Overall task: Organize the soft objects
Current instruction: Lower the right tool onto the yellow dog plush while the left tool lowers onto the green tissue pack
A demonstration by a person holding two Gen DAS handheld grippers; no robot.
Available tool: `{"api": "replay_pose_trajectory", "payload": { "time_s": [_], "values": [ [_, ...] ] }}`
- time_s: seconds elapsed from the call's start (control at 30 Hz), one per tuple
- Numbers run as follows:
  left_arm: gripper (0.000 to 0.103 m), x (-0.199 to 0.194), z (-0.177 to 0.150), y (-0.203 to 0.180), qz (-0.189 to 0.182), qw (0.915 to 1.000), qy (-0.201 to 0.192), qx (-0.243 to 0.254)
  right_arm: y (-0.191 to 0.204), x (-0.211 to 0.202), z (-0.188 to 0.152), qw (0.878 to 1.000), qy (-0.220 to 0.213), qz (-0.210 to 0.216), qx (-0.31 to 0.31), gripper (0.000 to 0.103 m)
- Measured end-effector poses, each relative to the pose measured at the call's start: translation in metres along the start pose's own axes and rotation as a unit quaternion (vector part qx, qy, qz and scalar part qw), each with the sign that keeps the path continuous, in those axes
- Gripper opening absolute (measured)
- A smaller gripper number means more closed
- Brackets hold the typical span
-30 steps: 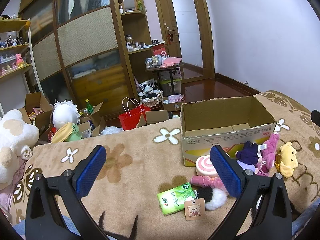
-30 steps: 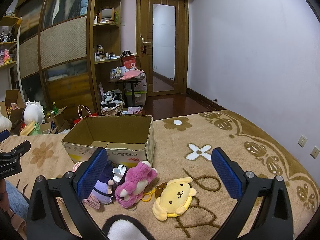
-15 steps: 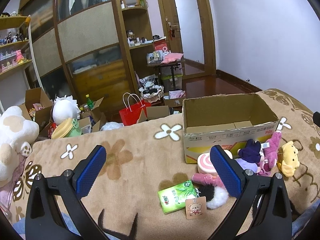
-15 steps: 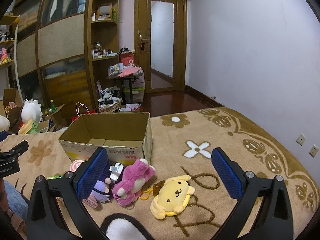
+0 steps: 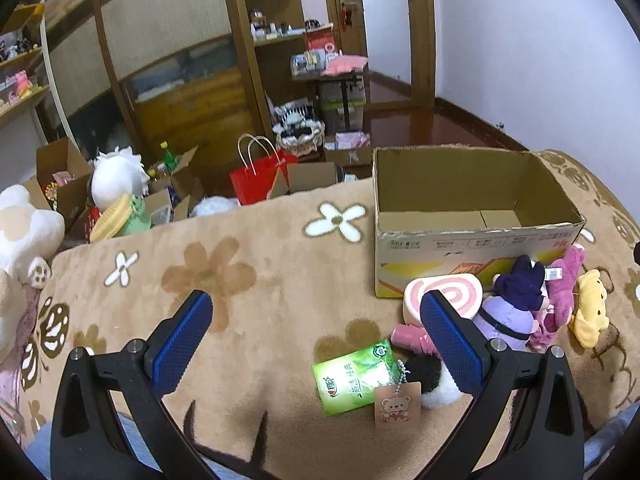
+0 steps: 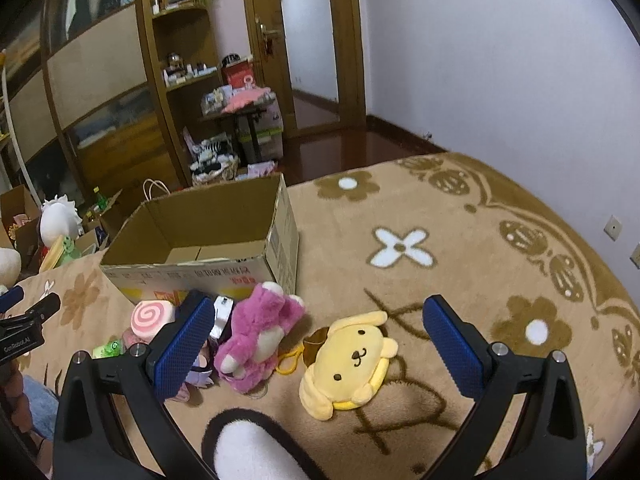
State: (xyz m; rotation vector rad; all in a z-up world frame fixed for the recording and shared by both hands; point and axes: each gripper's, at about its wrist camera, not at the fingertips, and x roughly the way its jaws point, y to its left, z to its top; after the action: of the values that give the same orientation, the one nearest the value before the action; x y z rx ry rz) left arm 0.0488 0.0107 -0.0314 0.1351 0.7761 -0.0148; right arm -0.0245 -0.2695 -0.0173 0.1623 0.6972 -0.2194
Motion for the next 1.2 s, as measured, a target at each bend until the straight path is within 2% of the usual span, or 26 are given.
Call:
{"api": "replay_pose_trajectory", "payload": {
  "time_s": [0.5,0.77,1.0,1.03,1.1,1.2],
  "values": [
    [0.102,0.046,-0.005,-0.004,-0.022,0.9954,0.093,-0.012,-0.024,0.053,-0.005,0.995,0.082,-0.017,0.062,0.103],
    [0.102,0.073,-0.015,-0.002,-0.045,0.9858,0.158,-0.034,-0.035,0.083,-0.017,0.986,0.135,-0.02,0.095,0.102],
    [0.102,0.097,-0.025,-0.001,-0.045,0.9782,0.196,-0.051,-0.035,0.101,-0.027,0.981,0.167,-0.019,0.098,0.102],
    [0.102,0.1,-0.027,-0.001,-0.045,0.9766,0.203,-0.054,-0.036,0.104,-0.028,0.98,0.171,-0.019,0.097,0.101],
    [0.102,0.103,-0.029,-0.001,-0.045,0.9749,0.211,-0.055,-0.035,0.11,-0.031,0.978,0.183,-0.017,0.096,0.093],
    [0.102,0.106,-0.029,-0.001,-0.044,0.9733,0.217,-0.059,-0.034,0.116,-0.035,0.975,0.198,-0.016,0.095,0.091]
  ]
}}
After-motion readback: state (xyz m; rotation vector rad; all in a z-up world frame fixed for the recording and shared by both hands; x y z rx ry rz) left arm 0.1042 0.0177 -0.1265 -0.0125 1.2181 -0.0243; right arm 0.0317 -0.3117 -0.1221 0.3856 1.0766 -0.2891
